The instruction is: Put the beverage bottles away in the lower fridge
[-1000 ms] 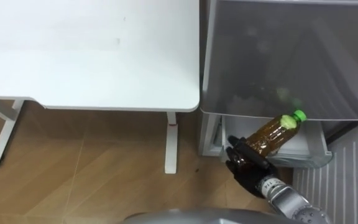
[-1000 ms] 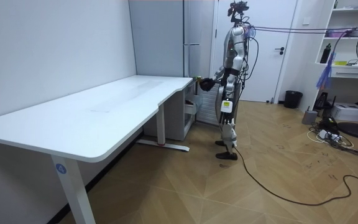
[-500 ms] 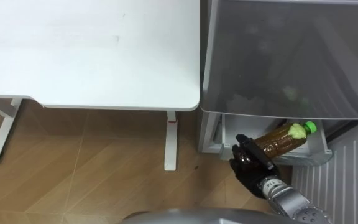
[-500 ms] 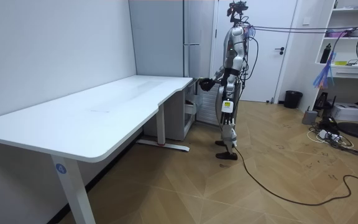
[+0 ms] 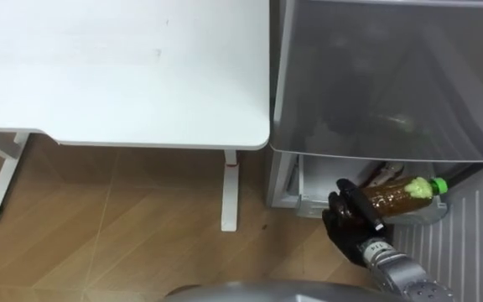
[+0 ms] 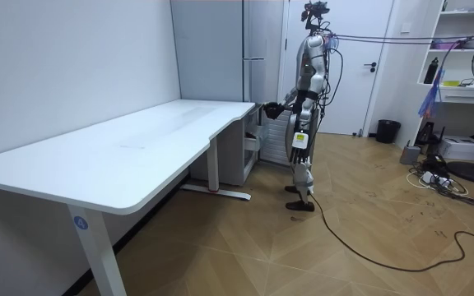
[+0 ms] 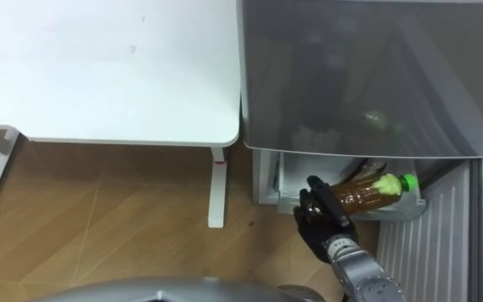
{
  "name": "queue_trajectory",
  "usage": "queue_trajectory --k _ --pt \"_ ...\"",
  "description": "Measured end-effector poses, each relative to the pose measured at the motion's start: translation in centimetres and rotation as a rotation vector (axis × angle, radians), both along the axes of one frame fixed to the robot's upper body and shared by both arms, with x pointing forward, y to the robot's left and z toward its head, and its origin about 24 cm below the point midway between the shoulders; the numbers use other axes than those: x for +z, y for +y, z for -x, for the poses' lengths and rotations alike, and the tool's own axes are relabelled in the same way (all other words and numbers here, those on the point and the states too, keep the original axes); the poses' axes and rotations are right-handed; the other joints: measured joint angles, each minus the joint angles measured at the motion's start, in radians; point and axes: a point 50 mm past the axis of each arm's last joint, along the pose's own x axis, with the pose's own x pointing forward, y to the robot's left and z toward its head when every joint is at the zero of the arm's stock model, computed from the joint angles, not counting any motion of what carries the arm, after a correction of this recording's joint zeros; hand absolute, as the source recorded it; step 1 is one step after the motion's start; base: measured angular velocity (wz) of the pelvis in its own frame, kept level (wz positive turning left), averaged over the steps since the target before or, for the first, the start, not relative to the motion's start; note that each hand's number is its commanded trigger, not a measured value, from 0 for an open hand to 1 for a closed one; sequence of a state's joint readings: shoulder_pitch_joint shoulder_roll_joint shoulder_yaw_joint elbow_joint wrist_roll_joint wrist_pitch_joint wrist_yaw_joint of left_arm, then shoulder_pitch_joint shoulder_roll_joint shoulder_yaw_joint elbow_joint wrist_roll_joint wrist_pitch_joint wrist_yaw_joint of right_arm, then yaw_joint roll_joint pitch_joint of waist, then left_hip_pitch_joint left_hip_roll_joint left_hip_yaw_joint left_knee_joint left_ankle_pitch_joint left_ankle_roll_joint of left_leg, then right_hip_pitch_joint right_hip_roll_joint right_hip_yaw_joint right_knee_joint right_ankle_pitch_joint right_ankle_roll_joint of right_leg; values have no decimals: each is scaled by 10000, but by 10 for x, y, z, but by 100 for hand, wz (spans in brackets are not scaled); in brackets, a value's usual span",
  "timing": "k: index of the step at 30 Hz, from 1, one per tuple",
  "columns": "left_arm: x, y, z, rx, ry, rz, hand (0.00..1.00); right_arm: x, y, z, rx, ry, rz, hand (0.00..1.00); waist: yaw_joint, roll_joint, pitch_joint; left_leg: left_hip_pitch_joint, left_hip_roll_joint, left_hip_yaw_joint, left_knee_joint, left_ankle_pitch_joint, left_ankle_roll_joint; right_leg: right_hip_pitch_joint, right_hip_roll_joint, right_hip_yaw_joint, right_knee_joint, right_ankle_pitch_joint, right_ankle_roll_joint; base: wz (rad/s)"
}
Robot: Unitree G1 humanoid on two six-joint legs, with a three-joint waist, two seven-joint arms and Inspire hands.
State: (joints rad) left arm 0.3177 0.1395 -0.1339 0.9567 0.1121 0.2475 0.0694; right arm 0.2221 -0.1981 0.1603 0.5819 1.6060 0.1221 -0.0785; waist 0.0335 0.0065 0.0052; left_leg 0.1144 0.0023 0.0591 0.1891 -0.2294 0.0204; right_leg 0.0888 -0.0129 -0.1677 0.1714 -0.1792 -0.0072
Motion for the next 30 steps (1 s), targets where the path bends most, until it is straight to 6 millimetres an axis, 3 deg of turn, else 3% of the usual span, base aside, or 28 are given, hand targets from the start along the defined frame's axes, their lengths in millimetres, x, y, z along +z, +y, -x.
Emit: queue_trajectory --k 14,21,30 --pt "2 8 -1 153 -37 134 0 -11 -25 -1 -1265 731 294 100 -49 75 0 -230 -35 -203 114 3 2 -77 -53 -231 -5 0 0 4" --pt "4 18 -9 -111 -91 -5 0 6 -41 -48 -2261 -299 165 100 -237 124 -3 -1104 -41 -361 442 16 8 -768 -92 -418 224 21 -36 7" --pt "5 21 -32 -319 -478 99 0 13 -45 -78 -2275 -356 197 100 -244 126 111 -2377 -151 -348 785 177 82 -2197 -344 -514 987 -13 -61 1"
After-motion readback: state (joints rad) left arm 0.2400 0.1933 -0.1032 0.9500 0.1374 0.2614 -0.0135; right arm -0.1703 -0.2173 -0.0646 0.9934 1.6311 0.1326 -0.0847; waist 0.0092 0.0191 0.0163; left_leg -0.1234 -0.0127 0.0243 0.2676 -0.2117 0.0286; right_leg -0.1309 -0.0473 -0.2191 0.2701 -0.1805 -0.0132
